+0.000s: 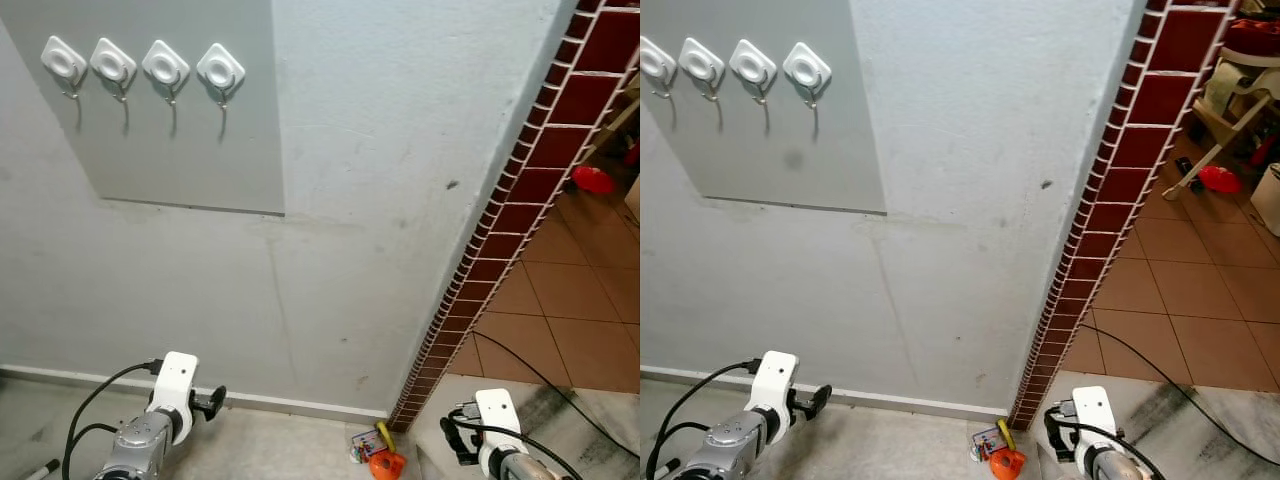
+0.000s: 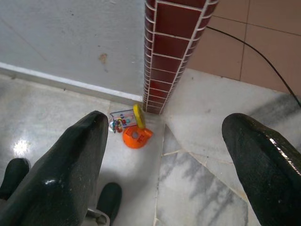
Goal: Hang keys on a hook
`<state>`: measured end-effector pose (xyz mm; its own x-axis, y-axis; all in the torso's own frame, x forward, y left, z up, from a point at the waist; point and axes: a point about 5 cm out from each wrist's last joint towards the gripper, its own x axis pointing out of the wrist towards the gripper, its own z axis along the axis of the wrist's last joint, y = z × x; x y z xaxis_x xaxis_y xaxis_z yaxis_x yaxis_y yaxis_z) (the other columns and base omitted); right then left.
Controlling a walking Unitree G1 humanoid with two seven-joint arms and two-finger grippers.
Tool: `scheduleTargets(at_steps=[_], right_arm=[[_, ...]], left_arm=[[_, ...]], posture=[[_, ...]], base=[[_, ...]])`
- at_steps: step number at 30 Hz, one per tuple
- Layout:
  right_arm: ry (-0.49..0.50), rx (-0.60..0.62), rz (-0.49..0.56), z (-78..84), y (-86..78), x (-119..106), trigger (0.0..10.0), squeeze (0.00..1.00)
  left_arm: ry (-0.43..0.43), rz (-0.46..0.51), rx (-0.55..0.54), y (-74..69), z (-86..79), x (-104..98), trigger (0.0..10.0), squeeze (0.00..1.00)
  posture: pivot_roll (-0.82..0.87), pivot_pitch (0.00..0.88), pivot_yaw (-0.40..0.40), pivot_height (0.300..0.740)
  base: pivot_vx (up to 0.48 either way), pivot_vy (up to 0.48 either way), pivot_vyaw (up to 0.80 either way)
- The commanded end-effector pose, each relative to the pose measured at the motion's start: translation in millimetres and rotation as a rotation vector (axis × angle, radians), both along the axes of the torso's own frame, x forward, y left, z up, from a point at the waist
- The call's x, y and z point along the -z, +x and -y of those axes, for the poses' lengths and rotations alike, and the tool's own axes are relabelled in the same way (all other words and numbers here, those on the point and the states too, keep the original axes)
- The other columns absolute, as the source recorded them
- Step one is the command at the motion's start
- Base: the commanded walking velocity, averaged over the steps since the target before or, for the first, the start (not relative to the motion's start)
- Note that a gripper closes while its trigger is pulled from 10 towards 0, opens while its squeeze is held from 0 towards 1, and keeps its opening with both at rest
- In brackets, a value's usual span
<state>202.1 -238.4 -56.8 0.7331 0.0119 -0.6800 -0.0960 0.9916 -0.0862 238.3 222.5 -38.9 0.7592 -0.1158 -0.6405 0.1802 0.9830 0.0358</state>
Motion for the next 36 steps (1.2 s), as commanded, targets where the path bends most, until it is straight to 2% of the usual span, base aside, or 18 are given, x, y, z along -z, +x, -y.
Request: scheduleTargets(at_steps=[1, 4, 8, 13, 20, 24, 28, 32, 36], right_arm=[[-0.013, -0.011, -0.007, 2.1, -0.1, 0, 10.0, 0.0], [-0.01, -0.021, -0.021, 1.0, -3.9, 2, 10.0, 0.0], [-0.003, -0.023, -0.034, -0.9, -7.6, 5, 10.0, 0.0], [0.004, -0.008, -0.047, -2.0, -13.0, 8, 10.0, 0.0], [0.016, 0.02, -0.063, -2.6, -18.3, 11, 10.0, 0.0], [0.032, 0.004, -0.077, -12.3, -20.6, 15, 10.0, 0.0], [0.044, -0.021, -0.082, -22.2, -20.3, 17, 10.0, 0.0], [0.049, -0.013, -0.083, -23.8, -20.7, 18, 10.0, 0.0], [0.049, 0.001, -0.088, -24.3, -23.5, 19, 10.0, 0.0]], left_arm=[[0.01, 0.018, 0.009, 4.1, -3.3, -4, 10.0, 0.0], [0.01, 0.008, 0.043, 0.1, -0.4, -1, 10.0, 0.0], [0.003, -0.005, 0.037, -4.5, 0.5, 2, 10.0, 0.0], [-0.017, -0.016, 0.08, -11.4, 12.2, 8, 10.0, 0.0], [-0.052, -0.026, 0.047, -14.4, 19.8, 12, 10.0, 0.0], [-0.052, -0.046, 0.051, -18.8, 23.8, 16, 10.0, 0.0], [-0.043, -0.077, 0.027, -21.4, 25.9, 20, 10.0, 0.0], [-0.041, -0.099, -0.013, -25.3, 27.4, 24, 10.0, 0.0], [-0.057, -0.102, 0.0, -29.2, 35.7, 27, 10.0, 0.0]], posture=[[0.02, 0.0, 0.016, 0.74], [0.03, 0.0, 0.019, 0.74], [0.01, 0.0, 0.017, 0.74], [-0.01, 0.0, 0.006, 0.74], [0.0, 0.0, -0.022, 0.74], [-0.01, 0.0, -0.026, 0.74], [-0.01, 0.0, -0.02, 0.74], [-0.02, 0.0, -0.009, 0.74], [-0.01, 0.0, 0.005, 0.74]], base=[[0.0, 0.0, 0.0], [0.0, 0.0, 0.0], [0.0, 0.0, 0.0], [0.0, 0.0, 0.0], [0.0, 0.0, 0.0], [0.0, 0.0, 0.0], [0.0, 0.0, 0.0], [0.0, 0.0, 0.0], [0.0, 0.0, 0.0]])
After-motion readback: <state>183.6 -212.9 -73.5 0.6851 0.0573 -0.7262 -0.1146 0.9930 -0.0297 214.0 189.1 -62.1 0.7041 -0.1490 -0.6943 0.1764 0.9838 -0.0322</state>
